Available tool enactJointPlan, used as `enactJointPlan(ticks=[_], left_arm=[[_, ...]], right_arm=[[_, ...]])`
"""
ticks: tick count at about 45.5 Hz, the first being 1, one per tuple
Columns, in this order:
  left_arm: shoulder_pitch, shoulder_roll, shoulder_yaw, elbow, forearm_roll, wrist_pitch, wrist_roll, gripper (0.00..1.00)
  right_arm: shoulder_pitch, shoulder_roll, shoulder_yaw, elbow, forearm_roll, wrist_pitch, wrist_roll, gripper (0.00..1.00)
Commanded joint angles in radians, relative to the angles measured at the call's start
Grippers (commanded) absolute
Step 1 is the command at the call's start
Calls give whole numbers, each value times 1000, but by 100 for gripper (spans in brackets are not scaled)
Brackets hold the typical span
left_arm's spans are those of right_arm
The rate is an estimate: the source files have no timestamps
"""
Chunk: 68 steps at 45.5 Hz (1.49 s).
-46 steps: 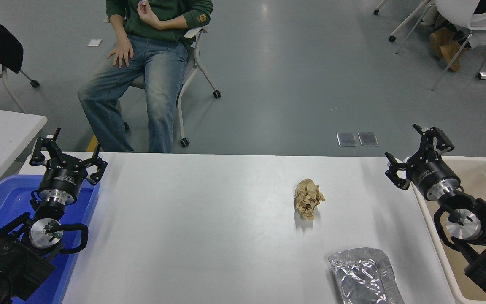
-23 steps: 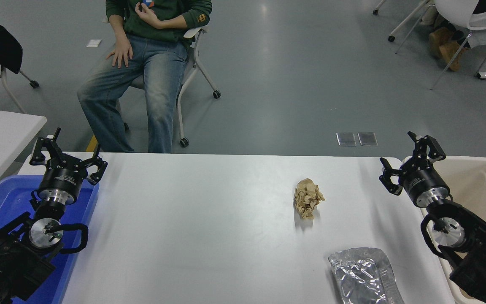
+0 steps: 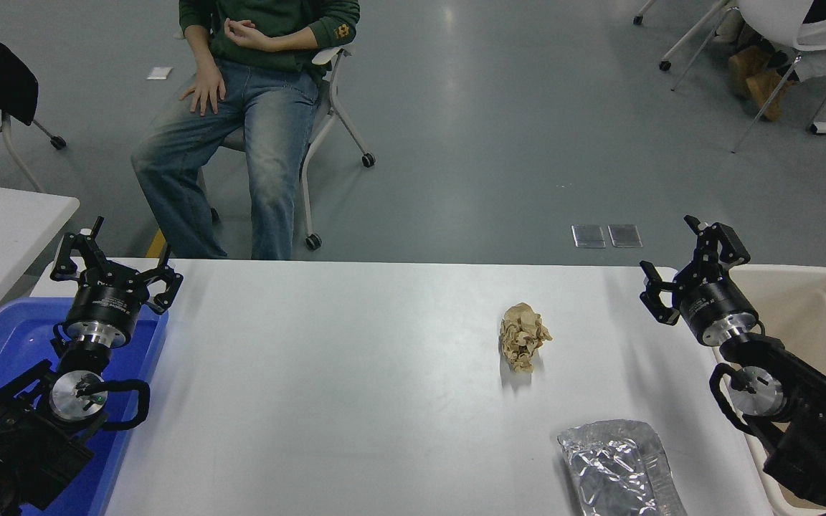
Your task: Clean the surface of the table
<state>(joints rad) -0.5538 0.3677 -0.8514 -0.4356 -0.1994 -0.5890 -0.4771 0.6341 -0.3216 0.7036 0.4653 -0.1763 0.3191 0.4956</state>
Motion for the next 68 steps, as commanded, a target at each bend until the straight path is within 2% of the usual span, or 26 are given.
enactJointPlan(ticks=[1,7,11,19,39,68], left_arm=[[0,0,0,0,0,0,0,100],[0,0,0,0,0,0,0,100],[0,0,0,0,0,0,0,100],[2,0,0,0,0,0,0,100],[0,0,0,0,0,0,0,100],[0,0,0,0,0,0,0,100]], right_arm=[[4,-25,-71,7,0,8,-9,100],[4,-77,-79,59,18,61,-94,100],[3,-123,-79,122,23,60,-114,100],[-24,-247,-114,295,24,60,-118,100],[-16,-471,-276,529,-15,63,-117,100],[-31,-711,-305,725,-448,72,-112,100]])
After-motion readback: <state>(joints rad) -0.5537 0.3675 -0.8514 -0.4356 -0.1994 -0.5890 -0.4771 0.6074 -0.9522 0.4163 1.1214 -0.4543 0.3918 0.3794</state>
